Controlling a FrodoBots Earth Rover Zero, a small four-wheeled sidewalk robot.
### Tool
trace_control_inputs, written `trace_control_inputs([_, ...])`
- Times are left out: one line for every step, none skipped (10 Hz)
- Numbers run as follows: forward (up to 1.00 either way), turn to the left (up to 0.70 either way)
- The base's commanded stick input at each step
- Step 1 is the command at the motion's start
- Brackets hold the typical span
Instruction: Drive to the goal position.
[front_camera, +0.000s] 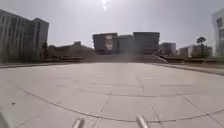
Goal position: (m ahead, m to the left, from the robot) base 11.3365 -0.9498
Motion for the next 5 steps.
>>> trace_control_inputs([0.70, 0.01])
trace_control_inputs([0.70, 0.01])
trace_control_inputs([0.70, 0.01])
trace_control_inputs([0.70, 0.01])
trace_control_inputs([0.70, 0.01])
